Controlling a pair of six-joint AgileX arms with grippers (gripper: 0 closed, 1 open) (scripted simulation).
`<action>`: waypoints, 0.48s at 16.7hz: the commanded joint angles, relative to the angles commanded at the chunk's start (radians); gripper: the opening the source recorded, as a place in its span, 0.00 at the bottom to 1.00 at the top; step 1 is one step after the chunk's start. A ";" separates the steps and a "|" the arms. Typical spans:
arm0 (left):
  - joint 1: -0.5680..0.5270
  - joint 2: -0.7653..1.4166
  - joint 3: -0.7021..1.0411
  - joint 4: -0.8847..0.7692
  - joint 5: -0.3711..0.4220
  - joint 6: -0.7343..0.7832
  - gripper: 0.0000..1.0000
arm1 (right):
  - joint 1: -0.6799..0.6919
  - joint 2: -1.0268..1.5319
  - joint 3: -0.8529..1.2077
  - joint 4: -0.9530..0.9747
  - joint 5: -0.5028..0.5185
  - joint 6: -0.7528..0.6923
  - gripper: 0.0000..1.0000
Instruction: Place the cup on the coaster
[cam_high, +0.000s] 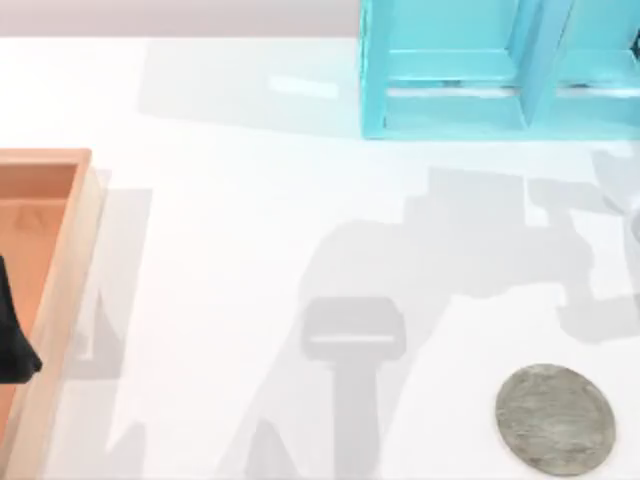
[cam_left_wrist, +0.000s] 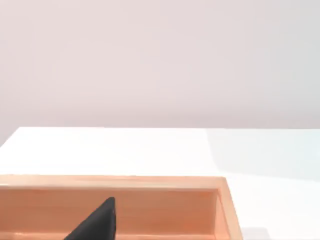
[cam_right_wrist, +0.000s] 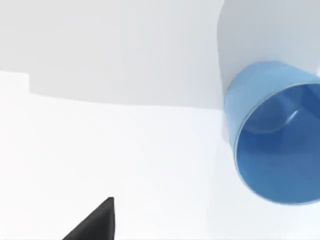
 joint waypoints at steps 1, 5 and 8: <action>0.000 0.000 0.000 0.000 0.000 0.000 1.00 | 0.000 0.007 -0.033 0.041 0.000 0.000 1.00; 0.000 0.000 0.000 0.000 0.000 0.000 1.00 | 0.000 0.039 -0.177 0.229 0.000 0.000 1.00; 0.000 0.000 0.000 0.000 0.000 0.000 1.00 | -0.001 0.053 -0.233 0.290 0.000 -0.002 1.00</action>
